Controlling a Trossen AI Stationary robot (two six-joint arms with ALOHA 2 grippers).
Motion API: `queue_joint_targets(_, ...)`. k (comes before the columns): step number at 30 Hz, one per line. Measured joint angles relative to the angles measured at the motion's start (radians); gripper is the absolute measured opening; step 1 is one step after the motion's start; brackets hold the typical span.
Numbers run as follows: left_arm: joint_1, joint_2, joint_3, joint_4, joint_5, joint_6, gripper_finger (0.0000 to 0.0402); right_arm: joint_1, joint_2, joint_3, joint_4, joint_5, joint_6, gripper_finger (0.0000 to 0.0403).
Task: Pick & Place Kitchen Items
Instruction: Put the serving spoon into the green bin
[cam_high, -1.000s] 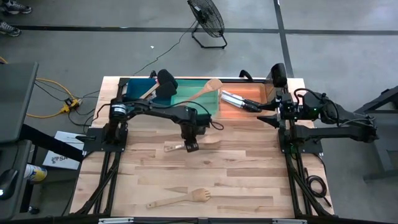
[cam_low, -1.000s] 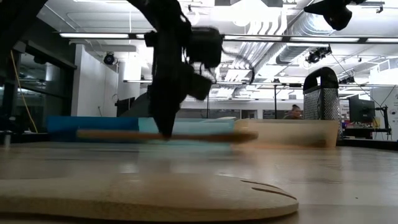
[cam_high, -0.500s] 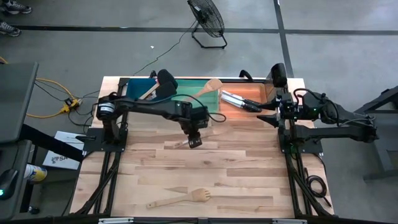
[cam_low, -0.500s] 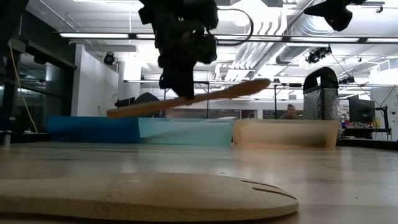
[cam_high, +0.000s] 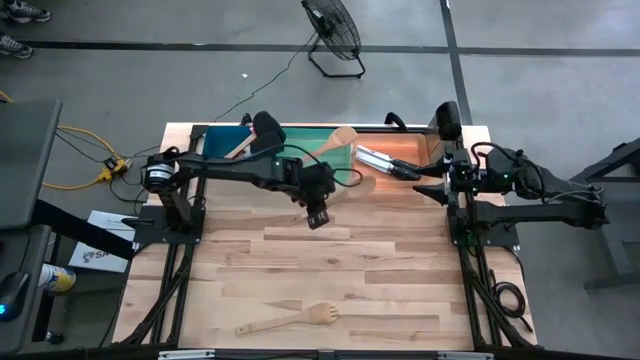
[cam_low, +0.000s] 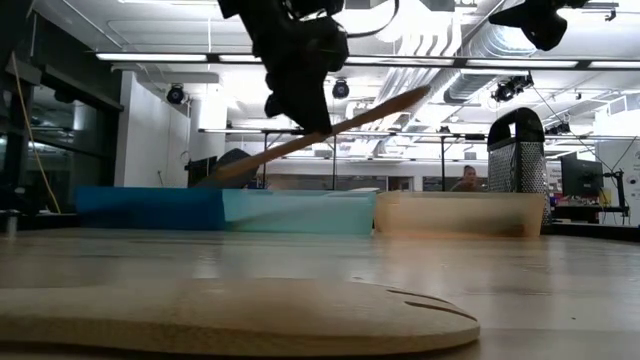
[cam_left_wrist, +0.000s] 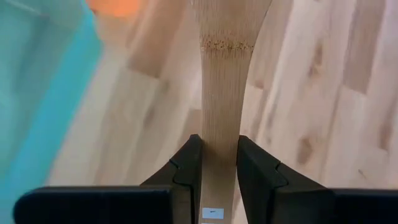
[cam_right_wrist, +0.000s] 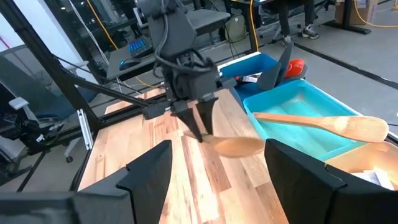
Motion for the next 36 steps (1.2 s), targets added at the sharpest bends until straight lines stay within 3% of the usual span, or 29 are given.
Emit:
queue_joint_targets(17,0.032,-0.015,0.000,0.241,-0.296,0.106,0.0067,0.000,0.000,0.000,0.000,0.001,0.018,0.0248)
queue_joint_targets(36,0.210,-0.015,0.000,0.291,-0.294,0.348,0.0067,0.000,0.020,0.000,-0.005,0.101,0.056,0.0248)
